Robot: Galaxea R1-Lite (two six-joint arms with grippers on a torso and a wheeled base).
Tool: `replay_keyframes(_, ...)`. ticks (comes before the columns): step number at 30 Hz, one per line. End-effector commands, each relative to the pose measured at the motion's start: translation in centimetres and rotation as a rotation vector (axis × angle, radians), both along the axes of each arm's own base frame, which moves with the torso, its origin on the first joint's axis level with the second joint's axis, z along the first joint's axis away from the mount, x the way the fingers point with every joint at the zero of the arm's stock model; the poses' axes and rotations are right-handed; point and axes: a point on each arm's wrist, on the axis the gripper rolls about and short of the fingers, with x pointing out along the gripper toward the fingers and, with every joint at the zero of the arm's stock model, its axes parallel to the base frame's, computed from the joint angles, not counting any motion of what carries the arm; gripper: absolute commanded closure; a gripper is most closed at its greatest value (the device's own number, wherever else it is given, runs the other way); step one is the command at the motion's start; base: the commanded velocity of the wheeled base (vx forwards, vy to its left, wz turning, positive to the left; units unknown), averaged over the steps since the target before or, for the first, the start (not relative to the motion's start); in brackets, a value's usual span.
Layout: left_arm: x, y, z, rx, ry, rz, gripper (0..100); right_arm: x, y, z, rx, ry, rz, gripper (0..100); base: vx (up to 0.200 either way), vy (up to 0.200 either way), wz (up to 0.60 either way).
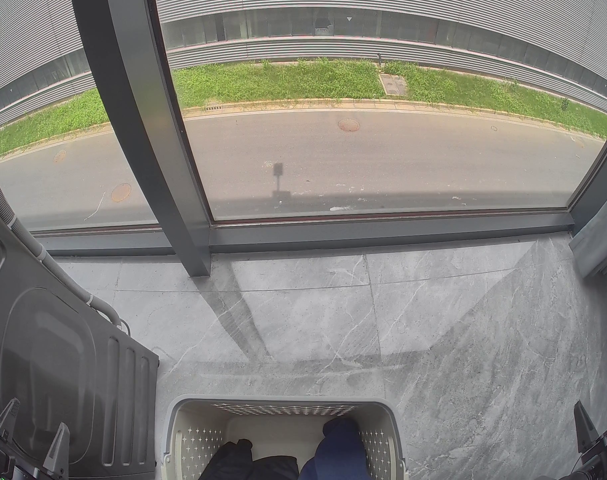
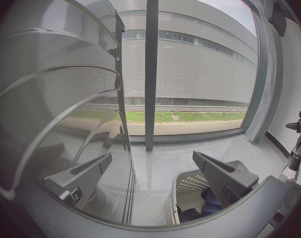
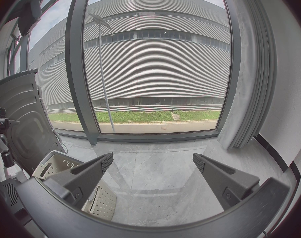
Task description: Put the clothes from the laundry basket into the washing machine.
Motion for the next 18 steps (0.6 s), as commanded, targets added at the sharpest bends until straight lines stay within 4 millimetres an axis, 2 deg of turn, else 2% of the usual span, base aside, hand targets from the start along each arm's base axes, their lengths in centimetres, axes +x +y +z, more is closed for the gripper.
replay_keyframes(1, 0.02, 0.0, -0.43, -0.001, 0.003, 0.001, 0, 0.08, 0.0, -0.5, 0.0, 0.01, 0.001, 0, 0.0, 0.0, 0.0)
replay_keyframes(18, 0.02, 0.0, -0.43, -0.001, 0.003, -0.001, 0, 0.08, 0.0, -0.5, 0.0, 0.01, 0.001, 0, 0.0, 0.0, 0.0)
